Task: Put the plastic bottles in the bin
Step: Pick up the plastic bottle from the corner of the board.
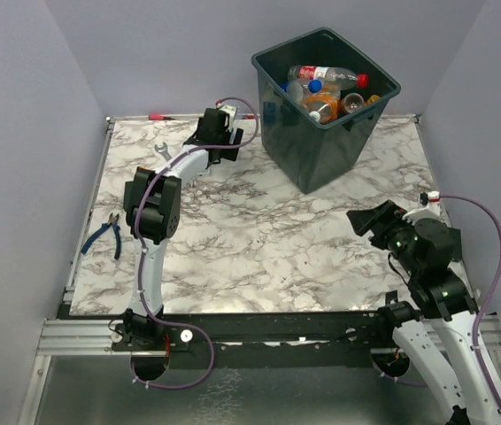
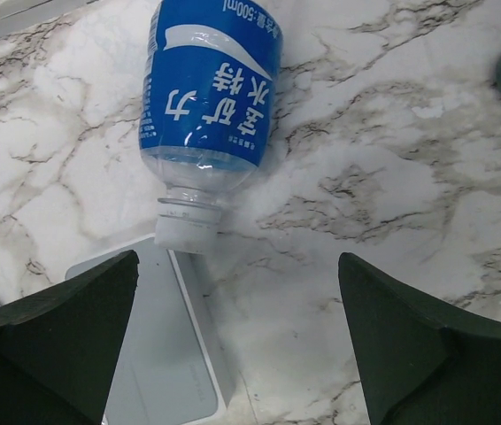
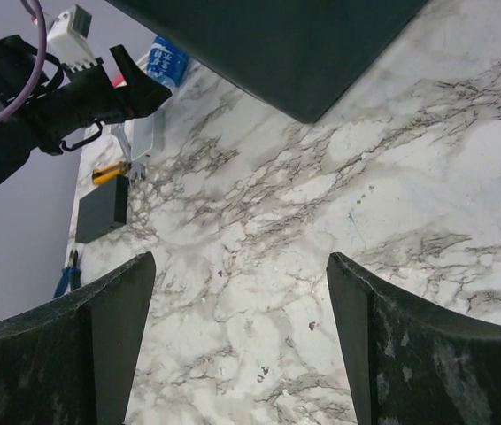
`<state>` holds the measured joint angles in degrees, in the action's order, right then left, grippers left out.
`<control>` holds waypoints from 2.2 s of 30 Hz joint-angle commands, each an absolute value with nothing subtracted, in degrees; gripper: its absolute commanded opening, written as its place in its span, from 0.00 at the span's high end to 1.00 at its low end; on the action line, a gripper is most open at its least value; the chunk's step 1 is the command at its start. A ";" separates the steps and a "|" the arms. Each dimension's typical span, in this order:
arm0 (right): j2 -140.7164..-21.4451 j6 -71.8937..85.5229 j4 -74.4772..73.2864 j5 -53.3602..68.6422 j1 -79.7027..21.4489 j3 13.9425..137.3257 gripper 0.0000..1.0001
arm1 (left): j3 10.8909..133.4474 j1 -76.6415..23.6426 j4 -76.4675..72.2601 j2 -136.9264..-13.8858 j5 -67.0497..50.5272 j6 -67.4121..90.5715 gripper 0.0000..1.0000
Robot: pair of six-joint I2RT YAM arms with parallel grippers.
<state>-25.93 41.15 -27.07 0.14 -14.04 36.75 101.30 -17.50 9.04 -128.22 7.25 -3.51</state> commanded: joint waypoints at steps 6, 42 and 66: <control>-23.59 41.77 -30.76 2.73 -14.50 34.01 0.19 | 106.68 -16.91 9.44 -133.73 14.85 -8.68 0.12; -24.18 34.07 -30.18 7.52 -14.39 40.25 0.19 | 83.90 -18.86 -4.24 -100.94 11.87 1.66 1.00; -64.70 24.99 -44.07 44.12 -18.89 93.28 0.19 | 30.27 -40.95 14.39 -16.47 -25.60 -61.13 1.00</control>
